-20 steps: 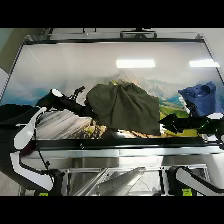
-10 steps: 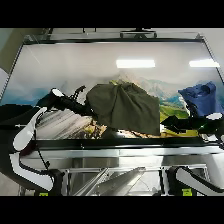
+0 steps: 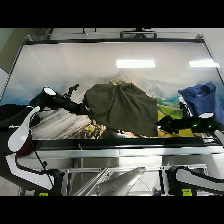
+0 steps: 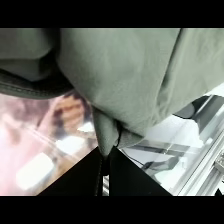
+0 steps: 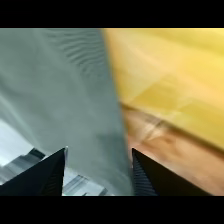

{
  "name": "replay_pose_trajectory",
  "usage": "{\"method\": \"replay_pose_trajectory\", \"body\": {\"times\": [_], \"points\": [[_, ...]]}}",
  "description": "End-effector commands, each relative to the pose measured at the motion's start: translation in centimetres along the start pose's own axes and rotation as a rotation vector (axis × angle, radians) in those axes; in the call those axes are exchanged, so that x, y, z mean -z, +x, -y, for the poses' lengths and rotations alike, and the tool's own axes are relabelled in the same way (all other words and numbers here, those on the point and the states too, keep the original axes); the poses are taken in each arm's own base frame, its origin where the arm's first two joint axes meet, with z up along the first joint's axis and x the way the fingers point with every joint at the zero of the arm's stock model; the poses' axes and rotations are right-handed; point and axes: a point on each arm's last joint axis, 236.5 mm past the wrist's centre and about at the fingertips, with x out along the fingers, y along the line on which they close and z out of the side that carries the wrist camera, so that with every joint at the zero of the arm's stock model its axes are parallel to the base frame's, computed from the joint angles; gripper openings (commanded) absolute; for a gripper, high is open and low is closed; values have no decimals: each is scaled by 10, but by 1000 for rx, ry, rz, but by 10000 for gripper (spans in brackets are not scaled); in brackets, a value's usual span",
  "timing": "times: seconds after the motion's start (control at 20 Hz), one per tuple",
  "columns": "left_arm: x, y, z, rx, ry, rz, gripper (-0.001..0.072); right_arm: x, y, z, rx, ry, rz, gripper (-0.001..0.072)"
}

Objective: Fold the shirts.

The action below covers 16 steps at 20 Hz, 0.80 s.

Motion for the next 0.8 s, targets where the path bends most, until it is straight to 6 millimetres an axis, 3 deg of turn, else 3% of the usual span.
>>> {"method": "replay_pose_trajectory", "body": {"times": [0.0,0.05,0.1,0.2,0.3,0.35,0.45,0.55,0.65,0.7,0.75], "points": [[2,-2,1,8,-1,-8,20,8,30,-8,3,-33,-60,288],[3,-2,2,9,-1,-10,20,13,37,-13,-4,-40,-84,202],[4,-2,3,14,-2,-15,20,18,41,-19,-14,-51,-105,202],[6,-6,10,28,8,-23,19,24,43,-42,-90,-93,-125,20],[4,-24,26,22,35,9,19,18,27,-89,-257,-147,-101,19],[1,-41,38,13,52,44,19,9,7,-122,-352,-199,-61,19],[-7,-91,72,-14,112,142,19,-10,-57,-192,-510,-348,77,19],[-12,-163,129,-73,245,290,20,-19,-147,-267,-586,-572,302,19],[-13,-248,205,-195,453,544,20,2,-247,-340,-601,-828,578,19],[-8,-294,252,-266,572,708,21,25,-296,-375,-583,-946,728,19],[5,-333,297,-324,678,849,22,46,-329,-400,-551,-1041,844,19]]}}
